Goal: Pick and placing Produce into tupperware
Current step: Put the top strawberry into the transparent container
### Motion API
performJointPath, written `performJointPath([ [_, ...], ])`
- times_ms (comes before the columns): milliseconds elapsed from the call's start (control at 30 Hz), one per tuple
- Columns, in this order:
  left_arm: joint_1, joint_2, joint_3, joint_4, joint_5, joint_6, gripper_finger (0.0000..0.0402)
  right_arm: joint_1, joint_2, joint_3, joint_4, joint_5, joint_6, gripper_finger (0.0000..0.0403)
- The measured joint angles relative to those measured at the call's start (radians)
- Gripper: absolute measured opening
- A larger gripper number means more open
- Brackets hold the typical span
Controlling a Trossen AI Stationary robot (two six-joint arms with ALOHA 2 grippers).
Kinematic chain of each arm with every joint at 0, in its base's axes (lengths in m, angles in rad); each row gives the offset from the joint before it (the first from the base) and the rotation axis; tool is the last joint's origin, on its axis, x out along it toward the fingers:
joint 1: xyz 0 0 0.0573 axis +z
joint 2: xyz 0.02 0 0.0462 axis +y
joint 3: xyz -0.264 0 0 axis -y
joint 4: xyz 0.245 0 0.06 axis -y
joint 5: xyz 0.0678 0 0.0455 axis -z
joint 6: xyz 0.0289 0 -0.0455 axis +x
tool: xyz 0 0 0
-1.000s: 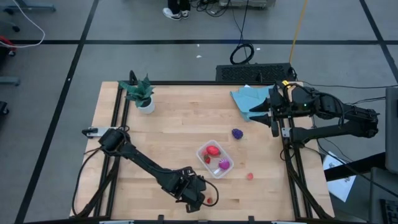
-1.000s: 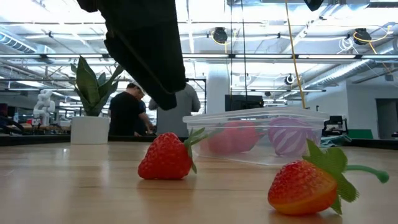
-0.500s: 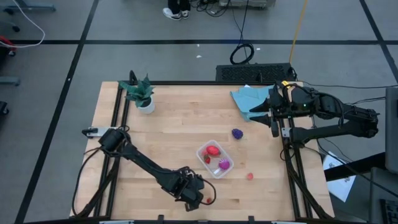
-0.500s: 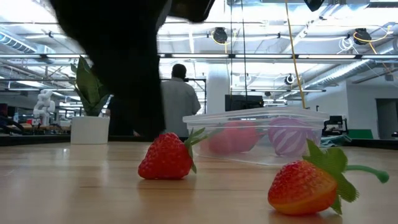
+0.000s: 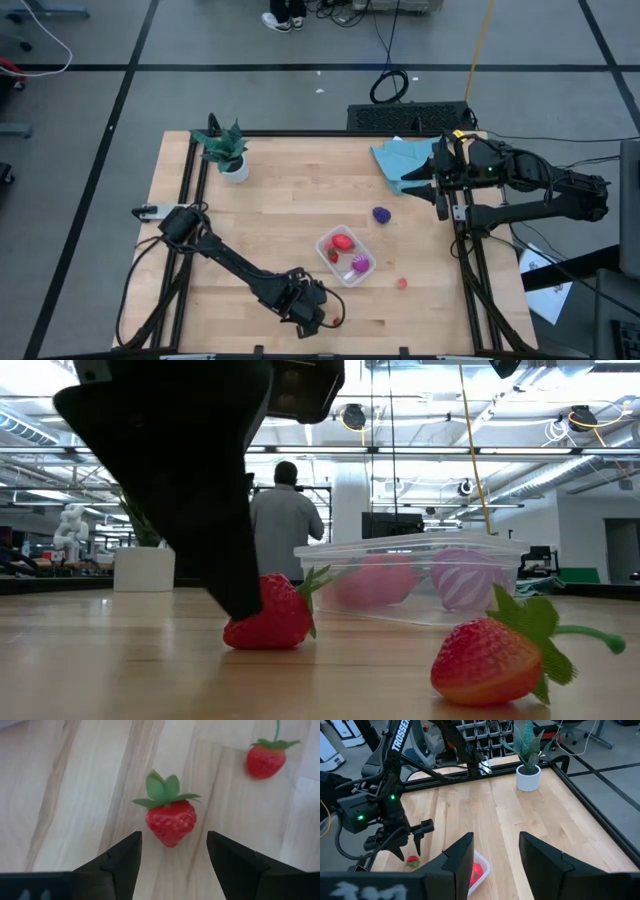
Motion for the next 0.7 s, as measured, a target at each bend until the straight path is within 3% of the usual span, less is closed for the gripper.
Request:
performJointPath([
  [700, 0.018, 0.000, 0.000, 0.048, -0.003, 0.032, 0.0230, 0.000, 0.000, 0.000, -0.004, 0.000, 0.000, 0.0151],
])
